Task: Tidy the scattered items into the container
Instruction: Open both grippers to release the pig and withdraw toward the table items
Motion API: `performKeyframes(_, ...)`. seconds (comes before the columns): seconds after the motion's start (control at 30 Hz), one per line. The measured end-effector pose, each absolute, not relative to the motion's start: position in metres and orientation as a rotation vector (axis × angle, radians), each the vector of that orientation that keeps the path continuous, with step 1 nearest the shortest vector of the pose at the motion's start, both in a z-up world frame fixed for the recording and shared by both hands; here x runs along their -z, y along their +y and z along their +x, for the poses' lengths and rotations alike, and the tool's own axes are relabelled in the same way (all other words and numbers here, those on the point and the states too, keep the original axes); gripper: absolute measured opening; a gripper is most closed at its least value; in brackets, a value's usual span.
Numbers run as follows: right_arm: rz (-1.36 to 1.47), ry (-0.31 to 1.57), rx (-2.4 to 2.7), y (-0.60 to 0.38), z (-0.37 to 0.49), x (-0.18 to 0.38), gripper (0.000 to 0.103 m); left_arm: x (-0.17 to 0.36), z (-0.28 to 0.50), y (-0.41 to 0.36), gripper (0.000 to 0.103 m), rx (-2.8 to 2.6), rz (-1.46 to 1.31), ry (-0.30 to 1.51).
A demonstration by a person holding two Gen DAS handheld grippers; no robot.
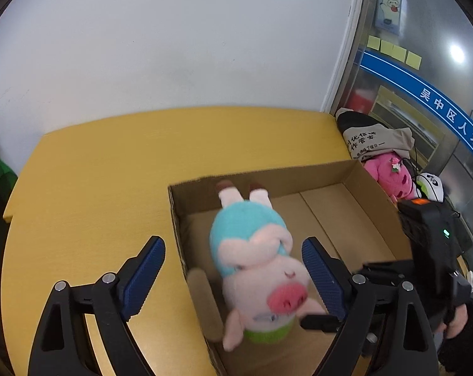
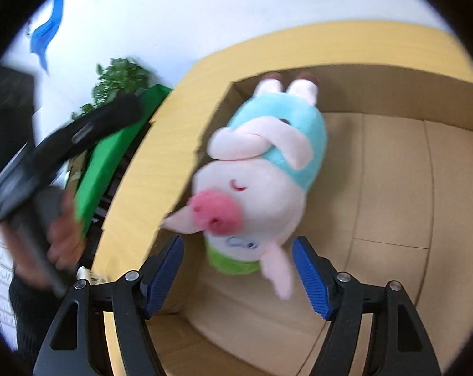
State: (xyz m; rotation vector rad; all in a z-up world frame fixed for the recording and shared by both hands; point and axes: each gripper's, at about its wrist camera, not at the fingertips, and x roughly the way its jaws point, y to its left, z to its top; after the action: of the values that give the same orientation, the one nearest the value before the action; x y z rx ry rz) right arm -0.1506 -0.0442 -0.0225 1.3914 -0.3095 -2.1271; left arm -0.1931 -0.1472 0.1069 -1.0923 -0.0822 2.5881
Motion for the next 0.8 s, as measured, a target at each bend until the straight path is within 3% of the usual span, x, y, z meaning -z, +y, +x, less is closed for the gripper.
performKeyframes(0.13, 1.326, -0.262, 2.168, -0.057, -0.128, -0.001, 0.072, -0.108, -0.149, -0.129, 0.094, -2.659, -1.043, -0.048)
performKeyframes(0.23, 1.250, -0.143, 2.298, -0.008, -0.082, -0.041, 0.072, -0.112, -0.110, -0.119, 0.103, -2.758, -0.966, -0.030)
performKeyframes(0.6, 1.077, 0.138, 2.585, 0.049, 0.032, -0.071, 0.076, -0.104, 0.002, -0.076, 0.103, -2.976, -0.828, -0.213)
performKeyframes(0.8, 1.024, 0.152, 2.582, 0.071, 0.044, -0.087, 0.076, -0.118, 0.029, -0.065, 0.103, -3.038, -0.784, -0.214)
